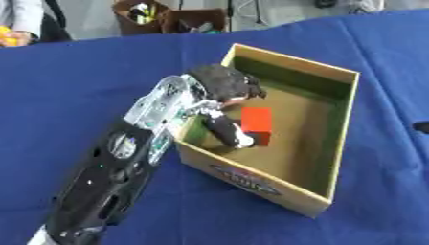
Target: Pick up objects on the table and place them in the box.
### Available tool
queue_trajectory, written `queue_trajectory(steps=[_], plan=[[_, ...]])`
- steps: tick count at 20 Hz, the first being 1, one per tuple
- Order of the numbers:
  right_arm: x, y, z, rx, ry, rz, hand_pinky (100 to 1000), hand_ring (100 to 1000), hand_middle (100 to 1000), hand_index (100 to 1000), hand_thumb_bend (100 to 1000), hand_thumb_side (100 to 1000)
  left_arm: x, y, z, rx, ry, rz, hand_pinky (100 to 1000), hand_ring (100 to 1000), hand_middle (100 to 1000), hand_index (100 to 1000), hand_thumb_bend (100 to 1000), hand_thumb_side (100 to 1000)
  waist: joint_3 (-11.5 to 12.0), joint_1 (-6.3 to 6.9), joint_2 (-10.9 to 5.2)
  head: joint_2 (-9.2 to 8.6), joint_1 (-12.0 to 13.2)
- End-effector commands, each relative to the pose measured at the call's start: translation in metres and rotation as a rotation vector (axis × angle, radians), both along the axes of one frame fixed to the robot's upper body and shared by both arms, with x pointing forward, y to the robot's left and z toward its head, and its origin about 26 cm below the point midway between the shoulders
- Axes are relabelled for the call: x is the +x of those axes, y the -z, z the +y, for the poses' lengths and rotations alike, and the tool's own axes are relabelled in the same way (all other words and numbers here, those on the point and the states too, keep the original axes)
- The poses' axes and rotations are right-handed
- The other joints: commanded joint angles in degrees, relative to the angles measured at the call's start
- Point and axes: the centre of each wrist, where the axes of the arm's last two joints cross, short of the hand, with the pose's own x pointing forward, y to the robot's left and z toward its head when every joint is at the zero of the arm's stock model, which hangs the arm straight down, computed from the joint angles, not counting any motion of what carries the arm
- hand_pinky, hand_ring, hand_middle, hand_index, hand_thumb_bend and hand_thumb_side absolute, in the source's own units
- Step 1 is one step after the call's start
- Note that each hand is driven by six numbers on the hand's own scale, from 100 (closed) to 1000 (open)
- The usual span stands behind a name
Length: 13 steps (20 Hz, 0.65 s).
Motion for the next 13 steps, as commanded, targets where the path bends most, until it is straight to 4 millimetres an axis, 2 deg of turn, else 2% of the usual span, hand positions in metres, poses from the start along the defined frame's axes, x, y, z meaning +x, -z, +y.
queue_trajectory(steps=[1, 5, 6, 9, 13], plan=[[-0.003, -0.005, 0.001, -0.007, -0.003, -0.022, 952, 682, 519, 784, 100, 1000, -0.017, -0.039, 0.013, -0.155, 0.020, -0.122, 528, 775, 793, 925, 285, 833, 0.10, -0.48, -1.50, -0.39, -0.12], [-0.003, -0.005, 0.002, -0.008, -0.004, -0.020, 952, 682, 519, 784, 100, 1000, -0.035, -0.062, 0.027, -0.333, 0.057, -0.208, 456, 718, 736, 897, 223, 823, 0.39, -0.76, -1.45, -0.38, -0.15], [-0.003, -0.004, 0.002, -0.007, -0.004, -0.019, 952, 682, 519, 784, 100, 1000, -0.040, -0.068, 0.030, -0.383, 0.067, -0.229, 414, 675, 695, 885, 157, 825, 0.57, -0.93, -1.44, -0.36, -0.22], [-0.003, -0.004, 0.002, -0.005, -0.002, -0.021, 952, 682, 519, 784, 100, 1000, -0.052, -0.078, 0.046, -0.533, 0.082, -0.278, 363, 617, 639, 868, 100, 833, 0.94, -1.19, -1.43, -0.35, -0.38], [-0.003, -0.004, 0.001, -0.001, 0.001, -0.026, 951, 682, 519, 784, 100, 1000, -0.066, -0.080, 0.074, -0.723, 0.071, -0.328, 323, 581, 598, 845, 100, 868, 1.58, -1.53, -1.49, -0.23, -1.03]])
